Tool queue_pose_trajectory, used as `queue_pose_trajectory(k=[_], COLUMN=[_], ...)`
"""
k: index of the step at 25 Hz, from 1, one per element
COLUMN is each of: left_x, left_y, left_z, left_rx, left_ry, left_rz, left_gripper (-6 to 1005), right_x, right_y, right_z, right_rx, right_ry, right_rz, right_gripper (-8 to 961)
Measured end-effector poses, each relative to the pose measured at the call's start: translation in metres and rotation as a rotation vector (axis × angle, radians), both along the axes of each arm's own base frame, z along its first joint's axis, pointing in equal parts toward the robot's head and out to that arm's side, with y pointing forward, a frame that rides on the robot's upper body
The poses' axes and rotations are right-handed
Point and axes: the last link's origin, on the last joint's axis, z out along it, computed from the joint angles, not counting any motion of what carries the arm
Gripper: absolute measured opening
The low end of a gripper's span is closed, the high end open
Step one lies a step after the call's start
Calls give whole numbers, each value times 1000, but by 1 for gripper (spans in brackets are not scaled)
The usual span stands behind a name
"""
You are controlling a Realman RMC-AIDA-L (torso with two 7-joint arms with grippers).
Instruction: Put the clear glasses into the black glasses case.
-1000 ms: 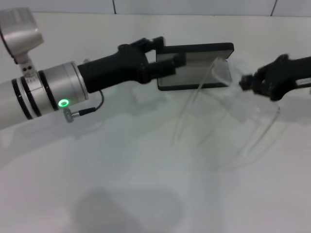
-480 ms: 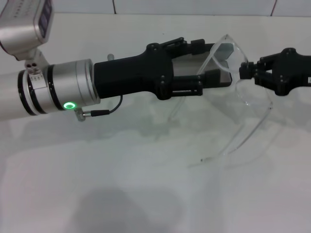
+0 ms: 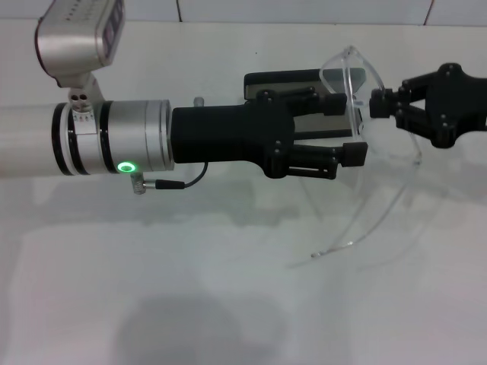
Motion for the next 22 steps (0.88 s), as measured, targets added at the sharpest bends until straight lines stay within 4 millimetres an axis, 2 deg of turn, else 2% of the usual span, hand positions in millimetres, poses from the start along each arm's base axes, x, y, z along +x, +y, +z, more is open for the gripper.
queue_pose_trajectory(k=[7,16,22], left_x=[2,-3,3], left_y=[-1,-1,-1], left_z=[-4,10,11], left_rx=[-11,22,4], left_ry=[10,-30,-36], left_rz=[-12,4,-35], left_gripper=[879,879,879], right_x=[-9,5,-3], right_y=[3,1,1], right_z=[-2,2,-9], right_rx=[-1,25,-4], right_ry=[16,9,-4], right_rz=[30,-13,8], right_gripper=[71,70,70])
